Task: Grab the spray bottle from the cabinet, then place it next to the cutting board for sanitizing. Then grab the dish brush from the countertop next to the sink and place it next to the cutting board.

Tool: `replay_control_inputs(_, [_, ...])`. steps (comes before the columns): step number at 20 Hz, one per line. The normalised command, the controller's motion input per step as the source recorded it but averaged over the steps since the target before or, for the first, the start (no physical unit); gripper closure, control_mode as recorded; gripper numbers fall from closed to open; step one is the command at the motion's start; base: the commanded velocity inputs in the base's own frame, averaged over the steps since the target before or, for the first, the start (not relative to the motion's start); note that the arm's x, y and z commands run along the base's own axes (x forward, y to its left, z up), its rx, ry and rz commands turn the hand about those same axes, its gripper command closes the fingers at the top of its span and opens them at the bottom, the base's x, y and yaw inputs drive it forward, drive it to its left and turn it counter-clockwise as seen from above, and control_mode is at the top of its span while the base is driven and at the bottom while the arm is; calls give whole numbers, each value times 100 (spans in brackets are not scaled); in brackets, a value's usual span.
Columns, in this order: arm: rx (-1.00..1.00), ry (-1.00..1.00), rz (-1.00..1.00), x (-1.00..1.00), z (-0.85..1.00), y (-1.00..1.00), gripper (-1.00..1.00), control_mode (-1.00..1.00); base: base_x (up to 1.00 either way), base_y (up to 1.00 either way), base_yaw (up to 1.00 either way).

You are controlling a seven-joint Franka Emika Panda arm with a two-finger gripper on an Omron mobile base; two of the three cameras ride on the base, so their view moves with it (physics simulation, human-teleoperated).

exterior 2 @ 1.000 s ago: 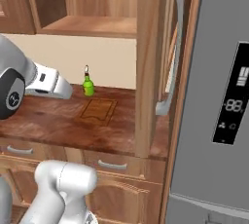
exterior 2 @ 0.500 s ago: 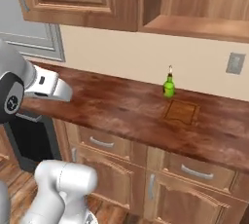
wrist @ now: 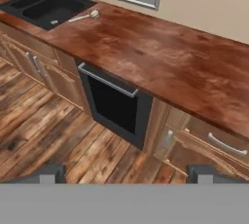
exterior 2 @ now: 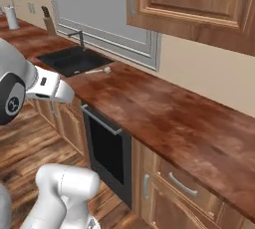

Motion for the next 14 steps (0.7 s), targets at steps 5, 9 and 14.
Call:
replay_control_inputs(5, [0, 0, 0, 0, 0, 0, -100, 100, 100, 100, 15])
replay_control_inputs(9, [0, 0, 0, 0, 0, 0, -100, 100, 99, 100, -8])
replay_control_inputs(14, [0, 0, 0, 0, 0, 0, -100, 100, 77, 100, -33])
